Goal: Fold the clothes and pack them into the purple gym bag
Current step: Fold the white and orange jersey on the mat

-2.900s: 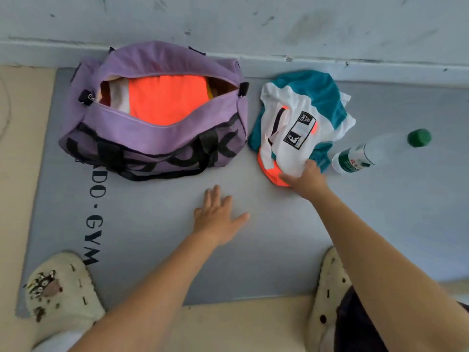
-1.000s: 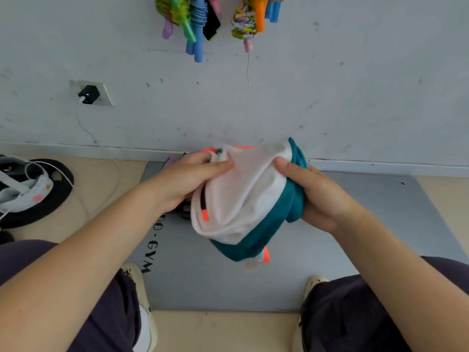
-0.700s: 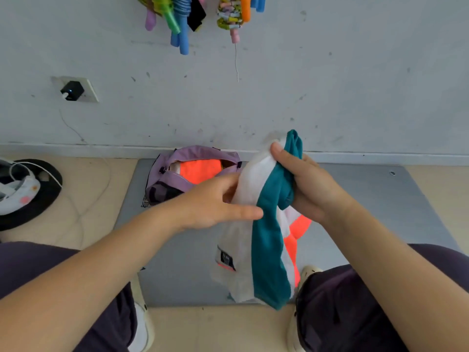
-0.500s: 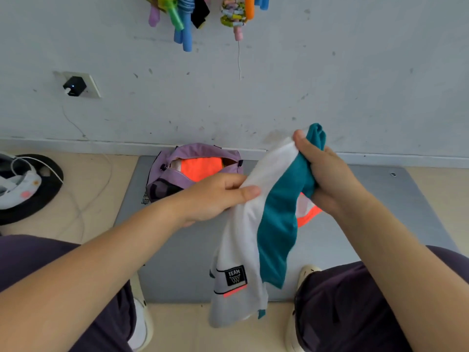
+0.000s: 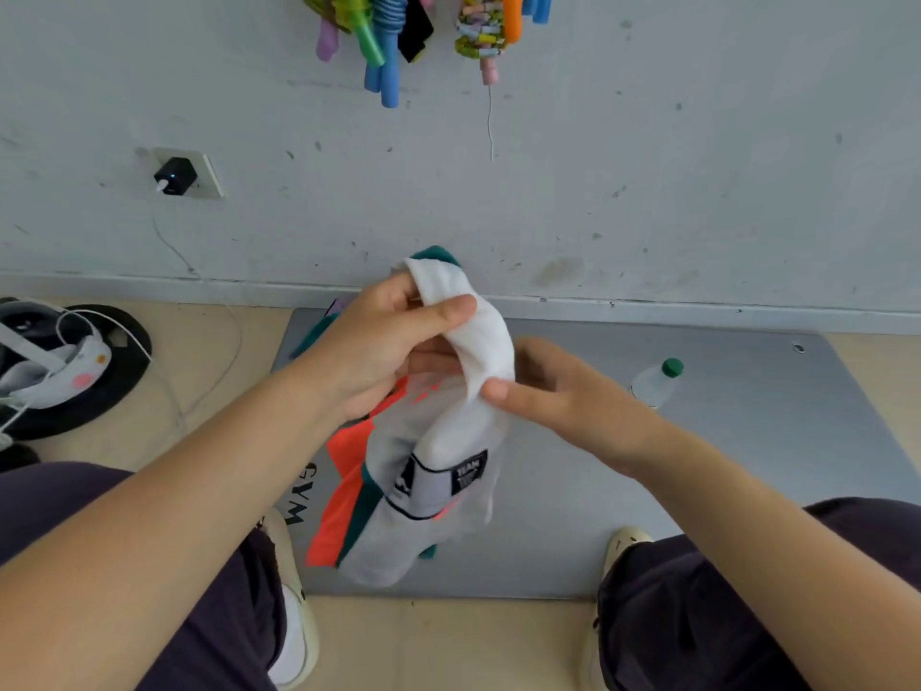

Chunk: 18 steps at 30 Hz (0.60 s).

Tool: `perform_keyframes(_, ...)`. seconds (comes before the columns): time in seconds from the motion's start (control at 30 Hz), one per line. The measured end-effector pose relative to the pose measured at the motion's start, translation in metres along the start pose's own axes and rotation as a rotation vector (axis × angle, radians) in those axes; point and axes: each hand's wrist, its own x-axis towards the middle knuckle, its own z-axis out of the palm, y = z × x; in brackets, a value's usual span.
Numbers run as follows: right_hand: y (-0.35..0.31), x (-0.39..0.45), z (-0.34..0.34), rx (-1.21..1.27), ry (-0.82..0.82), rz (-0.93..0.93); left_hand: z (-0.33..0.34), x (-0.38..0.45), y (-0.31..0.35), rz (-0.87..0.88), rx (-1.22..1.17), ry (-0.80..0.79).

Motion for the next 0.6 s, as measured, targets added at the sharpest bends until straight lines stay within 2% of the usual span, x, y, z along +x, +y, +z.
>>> perform_keyframes(0.07, 0.001, 0.001, 0.007, -0.035, 0.036, -0.065, 0.003, -0.005, -0.001, 0.035, 0.071, -0.051)
perform_keyframes(0.17, -0.004, -0.001, 0.006, -0.039, 0.043, -0.099, 0.006, -0.005, -0.003, 0.084, 0.172, -0.011)
perform_keyframes(0.23, -0.008, -0.003, -0.003, 0.125, -0.008, -0.103, 0.003, -0.003, -0.005, 0.167, 0.185, 0.064)
perform_keyframes(0.3, -0.014, -0.006, -0.015, 0.316, -0.051, -0.109, -0.001, 0.002, -0.012, 0.196, 0.318, 0.118)
perform_keyframes(0.37, -0.016, -0.008, -0.025, 0.443, -0.107, -0.119, -0.002, 0.005, -0.020, 0.056, 0.462, 0.155)
perform_keyframes(0.43, -0.015, -0.010, -0.031, 0.516, -0.114, -0.118, -0.006, 0.007, -0.023, -0.093, 0.407, 0.023)
perform_keyframes(0.53, -0.012, -0.008, -0.035, 0.587, 0.003, -0.062, -0.007, 0.005, -0.025, -0.249, 0.271, -0.290)
perform_keyframes(0.6, -0.011, -0.007, -0.037, 0.589, 0.080, -0.001, -0.004, 0.001, -0.026, -0.239, 0.256, -0.341)
